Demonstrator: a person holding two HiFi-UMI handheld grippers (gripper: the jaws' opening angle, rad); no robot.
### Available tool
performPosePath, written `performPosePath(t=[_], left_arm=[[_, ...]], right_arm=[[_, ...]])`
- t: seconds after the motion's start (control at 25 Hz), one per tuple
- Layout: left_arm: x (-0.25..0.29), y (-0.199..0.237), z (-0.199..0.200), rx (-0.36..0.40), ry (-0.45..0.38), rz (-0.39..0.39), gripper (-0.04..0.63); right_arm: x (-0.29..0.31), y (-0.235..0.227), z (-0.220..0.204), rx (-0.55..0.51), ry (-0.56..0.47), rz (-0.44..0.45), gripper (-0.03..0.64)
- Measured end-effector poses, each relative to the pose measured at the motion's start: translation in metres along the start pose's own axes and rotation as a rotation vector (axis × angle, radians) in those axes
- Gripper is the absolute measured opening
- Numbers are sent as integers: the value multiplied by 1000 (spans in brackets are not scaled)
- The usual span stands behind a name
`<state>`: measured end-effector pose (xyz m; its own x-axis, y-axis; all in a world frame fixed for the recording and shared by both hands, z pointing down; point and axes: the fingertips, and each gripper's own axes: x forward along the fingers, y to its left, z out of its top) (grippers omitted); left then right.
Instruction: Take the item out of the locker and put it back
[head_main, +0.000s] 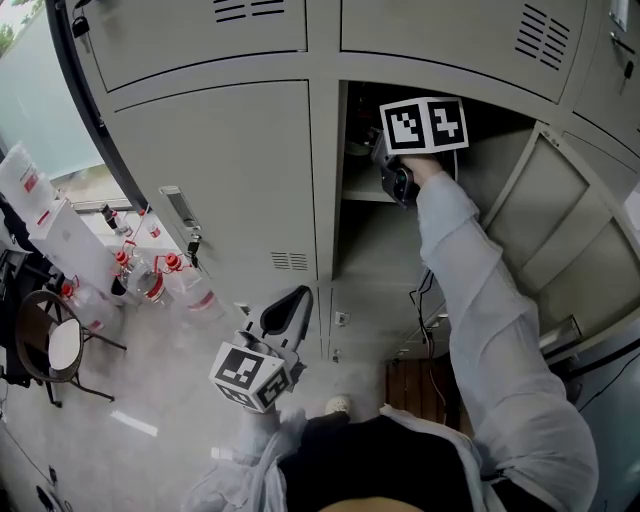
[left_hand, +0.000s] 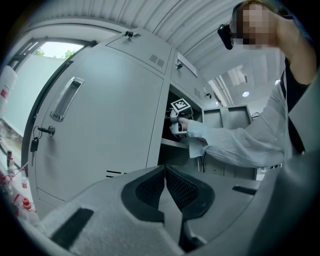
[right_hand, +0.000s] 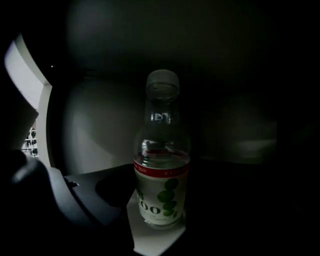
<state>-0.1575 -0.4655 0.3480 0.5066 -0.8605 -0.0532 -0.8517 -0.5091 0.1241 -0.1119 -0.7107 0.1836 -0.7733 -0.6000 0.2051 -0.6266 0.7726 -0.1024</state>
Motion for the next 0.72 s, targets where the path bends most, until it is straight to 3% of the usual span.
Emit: performPosePath(t=[0.28, 0.72], left_arm=[[2, 7, -5, -9, 10, 20, 15], [-5, -6, -12, -14, 26, 22, 15]], right_arm=[[11, 1, -7, -93, 6, -16, 307], [1, 5, 0, -109, -95, -41, 316]])
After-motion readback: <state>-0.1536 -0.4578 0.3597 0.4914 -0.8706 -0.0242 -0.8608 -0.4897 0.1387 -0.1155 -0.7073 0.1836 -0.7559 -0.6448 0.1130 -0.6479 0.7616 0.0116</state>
